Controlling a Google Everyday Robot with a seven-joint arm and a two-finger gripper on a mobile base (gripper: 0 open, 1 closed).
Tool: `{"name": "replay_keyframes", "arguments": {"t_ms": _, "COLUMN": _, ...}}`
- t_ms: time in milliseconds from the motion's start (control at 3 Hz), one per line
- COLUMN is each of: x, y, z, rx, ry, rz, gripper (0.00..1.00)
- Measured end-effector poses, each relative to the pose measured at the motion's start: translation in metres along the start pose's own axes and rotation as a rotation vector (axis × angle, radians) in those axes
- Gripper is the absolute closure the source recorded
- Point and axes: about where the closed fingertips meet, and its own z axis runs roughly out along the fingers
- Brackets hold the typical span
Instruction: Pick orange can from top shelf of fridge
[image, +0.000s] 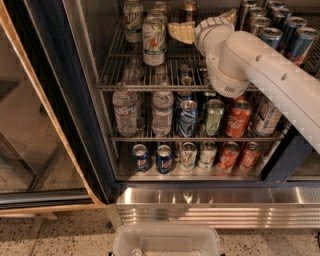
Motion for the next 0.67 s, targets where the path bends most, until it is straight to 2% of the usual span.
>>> {"name": "replay_keyframes", "arguments": {"t_ms": 333, "x": 0.0056, "y": -0.0071, "z": 0.0231, "rx": 0.013, "ry": 0.032, "rz": 0.000, "gripper": 0.00}}
{"name": "replay_keyframes", "arguments": {"t_ms": 667, "x": 0.0056, "y": -0.0070, "z": 0.0231, "rx": 0.013, "ry": 0.032, "rz": 0.000, "gripper": 0.00}}
